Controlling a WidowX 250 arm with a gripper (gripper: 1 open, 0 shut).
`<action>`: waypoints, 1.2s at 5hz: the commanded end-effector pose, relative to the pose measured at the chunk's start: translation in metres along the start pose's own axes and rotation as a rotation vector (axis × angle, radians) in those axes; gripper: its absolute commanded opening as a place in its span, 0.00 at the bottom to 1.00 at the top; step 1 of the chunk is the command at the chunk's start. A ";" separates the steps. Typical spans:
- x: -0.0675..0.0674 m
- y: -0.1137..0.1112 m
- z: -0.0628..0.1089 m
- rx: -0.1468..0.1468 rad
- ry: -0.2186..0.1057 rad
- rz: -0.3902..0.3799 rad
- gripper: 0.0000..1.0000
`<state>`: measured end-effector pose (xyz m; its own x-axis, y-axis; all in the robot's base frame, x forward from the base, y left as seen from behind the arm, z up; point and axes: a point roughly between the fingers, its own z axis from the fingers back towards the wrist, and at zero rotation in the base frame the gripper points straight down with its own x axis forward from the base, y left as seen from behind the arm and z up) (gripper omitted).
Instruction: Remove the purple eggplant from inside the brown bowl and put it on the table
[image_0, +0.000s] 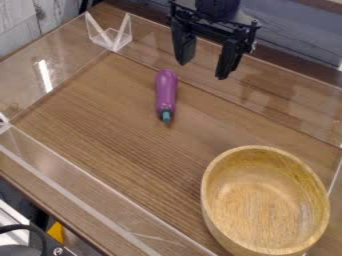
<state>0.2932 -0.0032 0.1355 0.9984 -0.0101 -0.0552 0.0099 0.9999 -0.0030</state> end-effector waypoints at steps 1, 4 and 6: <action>-0.006 0.003 -0.005 0.005 0.008 -0.002 1.00; 0.005 0.037 -0.033 0.056 -0.040 0.058 1.00; 0.003 0.073 -0.036 0.077 -0.074 0.036 1.00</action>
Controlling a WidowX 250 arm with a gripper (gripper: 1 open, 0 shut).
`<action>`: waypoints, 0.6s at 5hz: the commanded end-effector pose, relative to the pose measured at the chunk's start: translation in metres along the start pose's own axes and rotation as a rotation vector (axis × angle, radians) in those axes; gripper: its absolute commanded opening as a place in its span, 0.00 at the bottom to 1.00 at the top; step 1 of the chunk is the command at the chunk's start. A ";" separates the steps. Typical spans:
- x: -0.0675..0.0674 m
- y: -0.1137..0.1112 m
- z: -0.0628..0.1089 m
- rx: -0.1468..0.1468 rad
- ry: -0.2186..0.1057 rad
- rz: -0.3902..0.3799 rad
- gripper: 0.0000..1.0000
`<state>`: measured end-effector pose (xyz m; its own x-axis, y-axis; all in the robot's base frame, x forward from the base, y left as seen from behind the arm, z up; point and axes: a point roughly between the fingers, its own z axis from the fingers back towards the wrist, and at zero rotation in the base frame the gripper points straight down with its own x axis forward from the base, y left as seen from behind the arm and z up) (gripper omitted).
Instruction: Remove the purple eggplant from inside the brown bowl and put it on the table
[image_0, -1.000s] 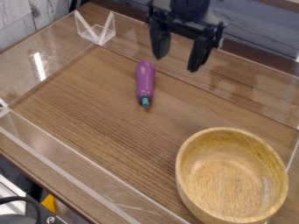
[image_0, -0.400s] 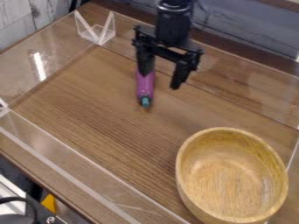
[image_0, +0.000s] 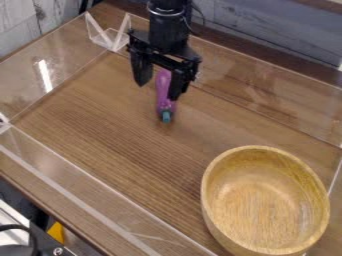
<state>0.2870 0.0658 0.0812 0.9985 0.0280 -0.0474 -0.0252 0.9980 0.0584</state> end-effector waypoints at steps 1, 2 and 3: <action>0.012 0.014 0.018 0.022 -0.076 0.001 1.00; 0.013 0.003 0.002 0.023 -0.076 0.000 1.00; 0.016 -0.009 -0.014 0.028 -0.081 -0.001 1.00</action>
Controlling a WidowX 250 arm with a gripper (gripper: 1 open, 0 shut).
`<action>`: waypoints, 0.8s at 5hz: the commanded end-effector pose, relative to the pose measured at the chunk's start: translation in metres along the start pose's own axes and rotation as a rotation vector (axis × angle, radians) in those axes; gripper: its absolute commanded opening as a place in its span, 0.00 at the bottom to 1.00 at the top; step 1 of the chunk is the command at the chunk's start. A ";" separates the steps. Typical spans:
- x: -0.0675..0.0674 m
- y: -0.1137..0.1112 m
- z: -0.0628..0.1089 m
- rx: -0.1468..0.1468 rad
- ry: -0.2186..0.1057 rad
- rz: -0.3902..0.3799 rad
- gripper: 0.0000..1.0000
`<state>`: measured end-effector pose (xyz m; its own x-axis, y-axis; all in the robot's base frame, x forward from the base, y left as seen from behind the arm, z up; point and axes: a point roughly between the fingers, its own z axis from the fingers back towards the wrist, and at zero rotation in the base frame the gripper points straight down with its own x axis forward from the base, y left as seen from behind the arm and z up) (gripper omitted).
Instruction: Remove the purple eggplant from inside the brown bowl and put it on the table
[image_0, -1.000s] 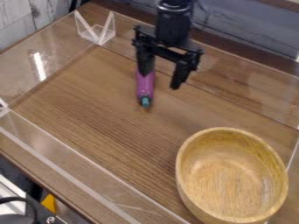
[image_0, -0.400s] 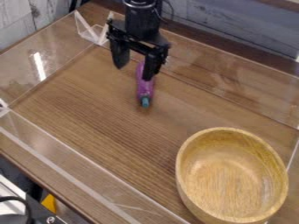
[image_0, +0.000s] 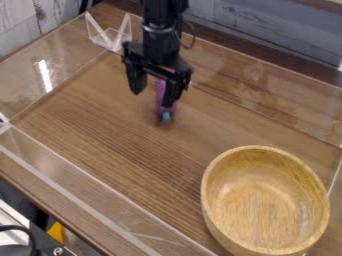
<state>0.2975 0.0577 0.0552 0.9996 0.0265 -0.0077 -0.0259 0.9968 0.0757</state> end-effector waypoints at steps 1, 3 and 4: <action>0.008 0.009 0.007 0.015 -0.054 0.021 1.00; 0.013 0.011 0.001 0.014 -0.070 0.039 1.00; 0.015 0.005 -0.004 0.012 -0.076 0.038 1.00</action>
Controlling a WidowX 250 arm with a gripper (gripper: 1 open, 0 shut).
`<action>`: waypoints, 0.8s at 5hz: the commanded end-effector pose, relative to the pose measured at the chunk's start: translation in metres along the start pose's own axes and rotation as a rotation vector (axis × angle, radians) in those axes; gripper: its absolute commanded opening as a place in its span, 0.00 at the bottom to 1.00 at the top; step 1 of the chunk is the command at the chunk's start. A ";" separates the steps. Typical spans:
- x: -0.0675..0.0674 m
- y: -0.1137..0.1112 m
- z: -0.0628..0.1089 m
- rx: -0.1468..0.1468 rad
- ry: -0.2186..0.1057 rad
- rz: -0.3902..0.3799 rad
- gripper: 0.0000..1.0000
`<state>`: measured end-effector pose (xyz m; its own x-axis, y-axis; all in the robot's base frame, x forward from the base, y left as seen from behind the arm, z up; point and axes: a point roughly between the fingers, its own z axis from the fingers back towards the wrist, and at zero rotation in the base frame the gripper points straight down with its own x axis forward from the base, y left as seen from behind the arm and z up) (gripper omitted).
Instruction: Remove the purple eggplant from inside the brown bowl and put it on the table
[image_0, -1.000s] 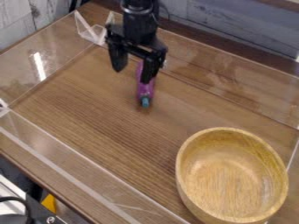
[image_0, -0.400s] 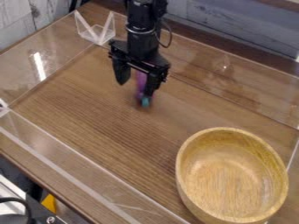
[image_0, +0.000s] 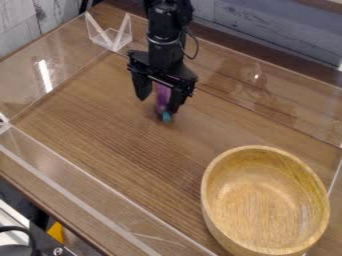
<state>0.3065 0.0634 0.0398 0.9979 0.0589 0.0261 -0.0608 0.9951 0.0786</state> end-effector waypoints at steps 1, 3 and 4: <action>0.015 0.003 0.013 0.005 -0.049 0.006 1.00; 0.028 0.007 0.010 -0.002 -0.060 -0.002 1.00; 0.033 0.010 0.006 -0.005 -0.066 -0.010 0.00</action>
<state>0.3296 0.0703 0.0314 0.9987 0.0400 0.0324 -0.0420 0.9971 0.0638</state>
